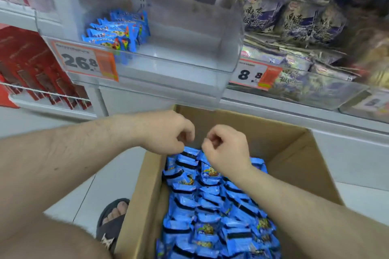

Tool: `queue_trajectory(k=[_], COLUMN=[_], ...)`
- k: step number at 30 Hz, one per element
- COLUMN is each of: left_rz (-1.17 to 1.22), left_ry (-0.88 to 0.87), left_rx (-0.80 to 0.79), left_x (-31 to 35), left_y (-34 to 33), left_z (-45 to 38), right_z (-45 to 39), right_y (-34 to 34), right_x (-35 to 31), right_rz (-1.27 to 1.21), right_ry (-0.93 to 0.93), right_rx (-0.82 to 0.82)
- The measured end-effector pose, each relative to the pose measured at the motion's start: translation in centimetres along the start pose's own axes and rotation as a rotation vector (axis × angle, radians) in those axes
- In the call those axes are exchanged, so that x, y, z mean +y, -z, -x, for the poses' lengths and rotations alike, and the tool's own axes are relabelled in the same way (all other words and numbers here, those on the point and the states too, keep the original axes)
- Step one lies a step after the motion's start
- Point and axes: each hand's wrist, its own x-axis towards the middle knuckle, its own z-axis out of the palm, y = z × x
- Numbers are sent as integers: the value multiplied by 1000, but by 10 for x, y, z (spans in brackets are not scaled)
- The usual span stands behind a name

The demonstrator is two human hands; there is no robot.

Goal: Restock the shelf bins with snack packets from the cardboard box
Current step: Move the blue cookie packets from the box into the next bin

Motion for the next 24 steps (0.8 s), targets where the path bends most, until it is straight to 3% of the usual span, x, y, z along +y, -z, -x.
queue_trajectory(k=[3,6,10,17,24], left_rz=[21,-11,-3,349,800], left_ry=[43,46,74,371,606], left_rx=[-153,-233,-253,-43,-112], left_x=[4,9,11,9,16], left_y=[-11,-20,-24,-19,-16], left_z=[-9,-19,-28,-32,-36], right_z=[48,77,96,100,72], right_y=[-40,-74,-115,-120,-38], right_x=[63,97,107,98,47], right_rz=[165,234,209,171,-165], right_ry=[-406,-515,-542,-450,-195], right_rx=[-464,-882,-1066,-936,-188])
